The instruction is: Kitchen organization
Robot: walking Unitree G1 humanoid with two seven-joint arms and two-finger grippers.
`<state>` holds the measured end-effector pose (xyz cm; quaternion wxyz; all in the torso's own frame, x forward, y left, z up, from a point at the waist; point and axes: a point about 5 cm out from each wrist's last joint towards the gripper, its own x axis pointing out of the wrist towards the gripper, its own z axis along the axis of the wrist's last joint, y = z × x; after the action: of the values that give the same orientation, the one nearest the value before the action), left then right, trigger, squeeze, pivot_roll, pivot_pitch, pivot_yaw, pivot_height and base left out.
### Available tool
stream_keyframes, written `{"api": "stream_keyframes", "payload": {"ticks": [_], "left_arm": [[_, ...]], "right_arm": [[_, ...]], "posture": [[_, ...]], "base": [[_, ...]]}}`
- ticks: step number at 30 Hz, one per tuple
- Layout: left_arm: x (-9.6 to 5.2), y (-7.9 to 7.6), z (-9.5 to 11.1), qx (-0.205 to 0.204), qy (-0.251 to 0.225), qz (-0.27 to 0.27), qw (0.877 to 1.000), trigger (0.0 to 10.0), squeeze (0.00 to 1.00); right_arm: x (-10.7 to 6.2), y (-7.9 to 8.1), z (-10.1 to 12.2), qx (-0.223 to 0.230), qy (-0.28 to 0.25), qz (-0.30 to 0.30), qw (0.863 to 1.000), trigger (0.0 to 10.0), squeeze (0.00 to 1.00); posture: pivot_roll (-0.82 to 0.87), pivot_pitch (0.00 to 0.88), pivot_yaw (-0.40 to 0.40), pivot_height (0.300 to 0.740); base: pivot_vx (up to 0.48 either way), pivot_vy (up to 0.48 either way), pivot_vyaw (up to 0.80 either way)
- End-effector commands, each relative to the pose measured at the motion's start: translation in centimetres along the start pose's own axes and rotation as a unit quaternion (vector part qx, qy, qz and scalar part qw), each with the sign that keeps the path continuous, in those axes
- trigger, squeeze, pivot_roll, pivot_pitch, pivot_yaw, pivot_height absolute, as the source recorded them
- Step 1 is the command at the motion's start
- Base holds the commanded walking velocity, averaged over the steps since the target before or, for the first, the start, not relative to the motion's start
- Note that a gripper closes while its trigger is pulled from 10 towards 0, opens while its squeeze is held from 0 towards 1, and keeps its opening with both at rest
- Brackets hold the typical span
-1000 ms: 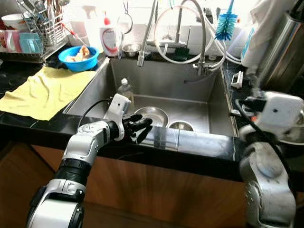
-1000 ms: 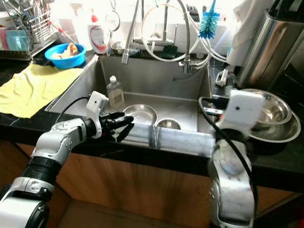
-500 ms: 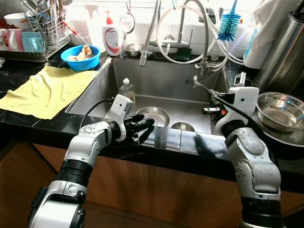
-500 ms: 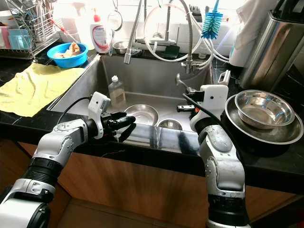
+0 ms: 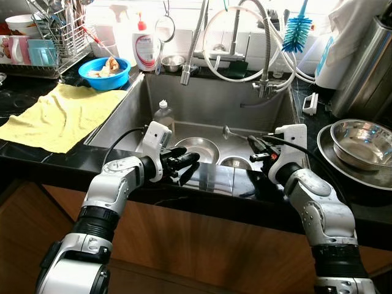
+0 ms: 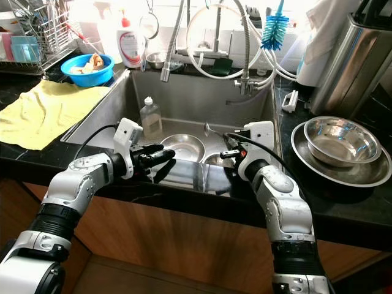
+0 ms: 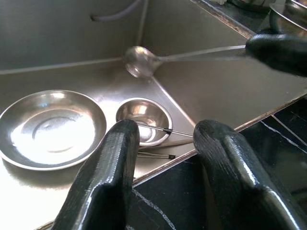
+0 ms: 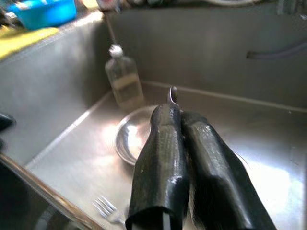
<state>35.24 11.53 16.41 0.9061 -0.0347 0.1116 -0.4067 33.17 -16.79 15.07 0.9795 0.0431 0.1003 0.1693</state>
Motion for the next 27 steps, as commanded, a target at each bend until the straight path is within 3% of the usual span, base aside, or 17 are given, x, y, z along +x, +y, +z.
{"api": "stream_keyframes", "payload": {"ticks": [1, 15, 16, 17, 18, 27], "left_arm": [[-0.39, 0.22, -2.49, -0.03, 0.044, 0.009, 0.999, 10.0, 0.0], [-0.64, 0.34, -2.39, -0.029, 0.047, 0.011, 0.998, 10.0, 0.0], [-0.68, 0.36, -2.4, -0.029, 0.047, 0.011, 0.998, 10.0, 0.0], [-0.71, 0.38, -2.42, -0.029, 0.048, 0.011, 0.998, 10.0, 0.0], [-0.73, 0.39, -2.44, -0.029, 0.048, 0.011, 0.998, 10.0, 0.0], [-0.81, 0.42, -2.42, -0.029, 0.049, 0.011, 0.998, 10.0, 0.0]], "right_arm": [[0.04, -0.52, -0.05, 0.003, 0.002, -0.01, 1.0, 10.0, 0.0], [0.21, -1.02, -0.05, 0.009, 0.0, -0.016, 1.0, 10.0, 0.0], [0.21, -1.01, -0.04, 0.01, 0.0, -0.015, 1.0, 10.0, 0.4], [0.22, -0.99, -0.03, 0.01, -0.001, -0.015, 1.0, 10.0, 0.73], [0.22, -0.99, -0.03, 0.009, -0.001, -0.015, 1.0, 10.0, 0.88], [0.33, -0.74, -0.07, 0.013, -0.009, -0.02, 1.0, 10.0, 0.84]], "posture": [[-0.08, 0.0, -0.031, 0.74], [-0.08, 0.0, -0.027, 0.74], [-0.08, 0.0, -0.027, 0.74], [-0.08, 0.0, -0.026, 0.74], [-0.08, 0.0, -0.026, 0.74], [-0.07, 0.0, -0.024, 0.74]], "base": [[0.0, 0.0, 0.0], [0.0, 0.0, 0.0], [0.0, 0.0, 0.0], [0.0, 0.0, 0.0], [0.0, 0.0, 0.0], [0.0, 0.0, 0.0]]}}
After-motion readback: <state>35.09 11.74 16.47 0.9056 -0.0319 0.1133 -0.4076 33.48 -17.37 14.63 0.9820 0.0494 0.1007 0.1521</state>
